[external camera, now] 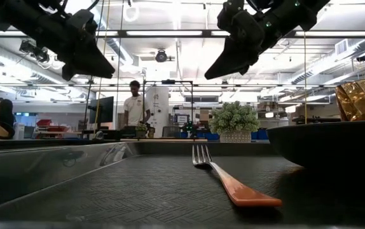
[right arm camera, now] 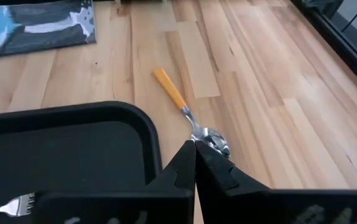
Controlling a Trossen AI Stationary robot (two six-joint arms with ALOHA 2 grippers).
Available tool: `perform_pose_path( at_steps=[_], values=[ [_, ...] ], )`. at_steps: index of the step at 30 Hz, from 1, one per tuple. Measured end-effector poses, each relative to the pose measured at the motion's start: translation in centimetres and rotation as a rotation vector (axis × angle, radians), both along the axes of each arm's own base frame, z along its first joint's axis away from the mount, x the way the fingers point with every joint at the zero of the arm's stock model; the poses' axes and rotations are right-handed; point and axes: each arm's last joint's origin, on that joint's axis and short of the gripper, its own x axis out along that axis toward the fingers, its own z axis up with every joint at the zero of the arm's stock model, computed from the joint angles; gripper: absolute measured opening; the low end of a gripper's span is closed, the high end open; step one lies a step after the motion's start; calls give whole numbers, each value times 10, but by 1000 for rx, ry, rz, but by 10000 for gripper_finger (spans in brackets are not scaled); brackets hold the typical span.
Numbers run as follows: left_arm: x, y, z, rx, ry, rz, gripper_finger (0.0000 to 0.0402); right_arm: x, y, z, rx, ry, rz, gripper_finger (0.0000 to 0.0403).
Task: Pick and place plate/cup/fork/spoon on tray
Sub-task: Put the orange spoon beside the orange fork on the black tray
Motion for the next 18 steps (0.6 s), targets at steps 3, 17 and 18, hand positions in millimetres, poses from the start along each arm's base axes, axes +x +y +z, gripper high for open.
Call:
perform_pose_path(
  at_steps=[3, 17, 18],
  values=[
    [0, -1, -1, 0, 18, -8, 112, 1, 0, 1, 1, -15, 0, 9],
    [21, -2, -20, -51, 121, -21, 112, 3, 1, 4, 5, -48, 7, 9],
    [23, -2, -20, -52, 127, -22, 112, 2, 1, 4, 5, -47, 8, 9]
  ],
)
